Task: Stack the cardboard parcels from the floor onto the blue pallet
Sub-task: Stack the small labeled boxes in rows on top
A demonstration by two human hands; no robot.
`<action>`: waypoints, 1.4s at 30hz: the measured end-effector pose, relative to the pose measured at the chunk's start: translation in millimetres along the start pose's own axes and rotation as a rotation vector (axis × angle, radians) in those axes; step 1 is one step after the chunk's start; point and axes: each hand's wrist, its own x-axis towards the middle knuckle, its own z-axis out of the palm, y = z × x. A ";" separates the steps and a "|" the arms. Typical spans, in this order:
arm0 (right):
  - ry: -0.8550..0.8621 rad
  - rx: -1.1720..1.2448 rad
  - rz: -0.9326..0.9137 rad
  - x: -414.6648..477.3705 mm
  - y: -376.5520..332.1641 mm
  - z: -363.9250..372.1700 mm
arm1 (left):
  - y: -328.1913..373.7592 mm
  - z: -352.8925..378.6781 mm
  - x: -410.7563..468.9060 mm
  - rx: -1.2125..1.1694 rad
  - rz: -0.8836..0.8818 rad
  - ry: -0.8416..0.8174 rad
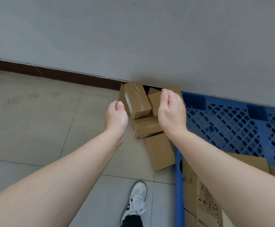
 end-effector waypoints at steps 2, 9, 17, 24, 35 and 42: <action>-0.028 -0.032 -0.012 19.6 7.9 14.2 | -0.1 7.2 21.9 -0.004 -0.013 0.017; -0.148 -0.100 -0.050 77.4 45.5 53.2 | -10.9 37.5 88.2 -0.022 -0.111 0.090; -0.291 -0.184 -0.108 116.3 89.1 117.4 | -43.9 60.2 150.2 -0.040 -0.139 0.129; -0.399 -0.376 -0.159 135.3 146.5 189.9 | -98.0 87.8 214.3 -0.018 -0.168 0.078; -0.373 -0.701 -0.289 174.6 206.4 271.5 | -169.3 121.1 297.4 -0.047 -0.189 -0.043; -0.303 -0.758 -0.284 190.7 209.6 275.5 | -183.8 141.9 321.5 -0.075 -0.228 -0.143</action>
